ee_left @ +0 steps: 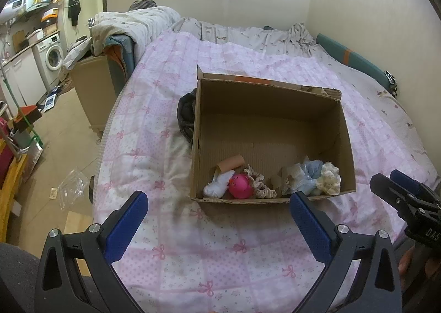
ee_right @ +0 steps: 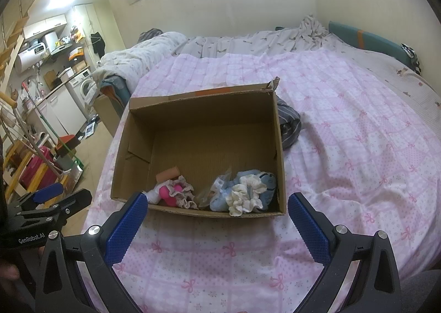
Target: Organize soft objects
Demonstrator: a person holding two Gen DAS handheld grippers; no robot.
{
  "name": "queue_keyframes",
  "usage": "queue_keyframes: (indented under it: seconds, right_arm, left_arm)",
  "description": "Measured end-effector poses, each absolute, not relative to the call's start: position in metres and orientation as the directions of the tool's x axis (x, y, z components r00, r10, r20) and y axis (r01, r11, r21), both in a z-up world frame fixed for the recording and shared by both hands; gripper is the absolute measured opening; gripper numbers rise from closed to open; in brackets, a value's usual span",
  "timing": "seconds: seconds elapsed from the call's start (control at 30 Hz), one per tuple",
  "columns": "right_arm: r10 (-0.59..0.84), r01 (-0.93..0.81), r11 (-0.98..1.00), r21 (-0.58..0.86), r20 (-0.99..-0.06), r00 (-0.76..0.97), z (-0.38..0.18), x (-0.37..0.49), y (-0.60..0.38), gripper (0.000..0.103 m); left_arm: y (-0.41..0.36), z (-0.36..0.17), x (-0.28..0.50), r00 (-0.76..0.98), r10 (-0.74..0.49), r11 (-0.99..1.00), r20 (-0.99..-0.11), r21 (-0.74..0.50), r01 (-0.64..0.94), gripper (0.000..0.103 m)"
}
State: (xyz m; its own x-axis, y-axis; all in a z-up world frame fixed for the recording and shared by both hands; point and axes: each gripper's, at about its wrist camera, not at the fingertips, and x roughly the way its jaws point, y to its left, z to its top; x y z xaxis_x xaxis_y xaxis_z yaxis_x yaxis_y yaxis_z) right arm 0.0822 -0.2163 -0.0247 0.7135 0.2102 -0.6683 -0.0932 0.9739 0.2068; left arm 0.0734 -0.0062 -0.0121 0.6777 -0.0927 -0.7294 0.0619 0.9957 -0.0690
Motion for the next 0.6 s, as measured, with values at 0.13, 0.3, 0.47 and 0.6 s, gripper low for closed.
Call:
queue_keyframes:
  seconds: [0.13, 0.3, 0.47, 0.6]
  right_arm:
    - [0.21, -0.093, 0.974, 0.207, -0.669, 0.713, -0.025, 0.0824, -0.2163, 0.103]
    - [0.206, -0.091, 0.975, 0.204, -0.668, 0.715, -0.0247, 0.0822, -0.217, 0.103]
    - [0.206, -0.091, 0.975, 0.204, -0.669, 0.715, -0.0244, 0.0825, -0.2176, 0.103]
    - [0.206, -0.091, 0.975, 0.203, -0.668, 0.715, -0.0244, 0.0823, -0.2174, 0.103]
  left_arm:
    - [-0.0058, -0.0129, 0.0734, 0.675, -0.094, 0.996, -0.732, -0.072, 0.061, 0.102]
    - [-0.0061, -0.0135, 0.073, 0.674, -0.093, 0.996, -0.733, -0.07, 0.061, 0.102]
    - [-0.0058, -0.0134, 0.073, 0.674, -0.096, 0.995, -0.732, -0.074, 0.061, 0.102]
    - [-0.0047, -0.0142, 0.0731, 0.675, -0.098, 0.995, -0.732, -0.076, 0.061, 0.102]
